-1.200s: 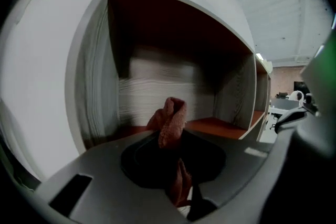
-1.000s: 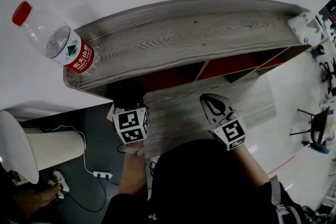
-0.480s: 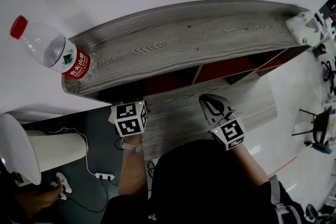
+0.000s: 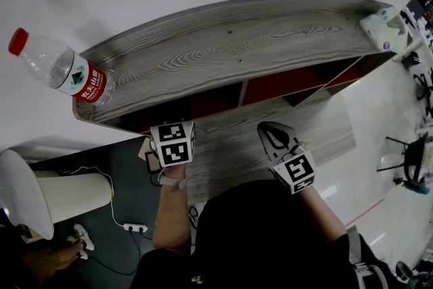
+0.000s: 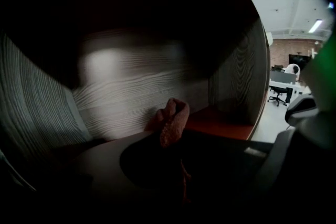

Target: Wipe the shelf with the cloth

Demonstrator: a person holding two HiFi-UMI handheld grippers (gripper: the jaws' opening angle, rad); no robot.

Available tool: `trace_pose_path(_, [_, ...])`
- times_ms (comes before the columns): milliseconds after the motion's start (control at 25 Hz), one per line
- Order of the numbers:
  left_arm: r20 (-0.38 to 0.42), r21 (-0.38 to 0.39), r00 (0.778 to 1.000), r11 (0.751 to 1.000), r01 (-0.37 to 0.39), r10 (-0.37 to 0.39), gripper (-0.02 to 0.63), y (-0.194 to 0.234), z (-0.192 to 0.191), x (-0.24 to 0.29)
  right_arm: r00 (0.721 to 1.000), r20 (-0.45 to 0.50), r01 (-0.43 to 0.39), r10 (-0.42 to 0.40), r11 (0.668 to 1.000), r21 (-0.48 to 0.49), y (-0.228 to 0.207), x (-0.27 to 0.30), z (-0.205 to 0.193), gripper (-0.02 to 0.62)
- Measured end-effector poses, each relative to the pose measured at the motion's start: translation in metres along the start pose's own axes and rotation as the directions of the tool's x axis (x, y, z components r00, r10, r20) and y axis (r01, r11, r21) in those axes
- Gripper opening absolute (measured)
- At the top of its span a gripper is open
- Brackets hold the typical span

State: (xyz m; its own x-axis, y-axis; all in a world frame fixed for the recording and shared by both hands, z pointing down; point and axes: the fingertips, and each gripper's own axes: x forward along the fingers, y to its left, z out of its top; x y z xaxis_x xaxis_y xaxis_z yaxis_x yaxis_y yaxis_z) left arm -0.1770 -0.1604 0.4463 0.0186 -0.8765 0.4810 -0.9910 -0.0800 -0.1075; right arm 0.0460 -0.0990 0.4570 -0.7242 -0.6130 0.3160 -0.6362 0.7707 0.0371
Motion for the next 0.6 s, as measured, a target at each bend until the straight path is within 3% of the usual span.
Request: trace_pose_path(600, [0.022, 0.043, 0.984, 0.984, 0.175, -0.176, 0.064, -0.097, 0.031, 0.028, 0.991, -0.010, 0.134, -0.134, 0.991, 0.031, -0.046, -0.054, -0.017, 0.006])
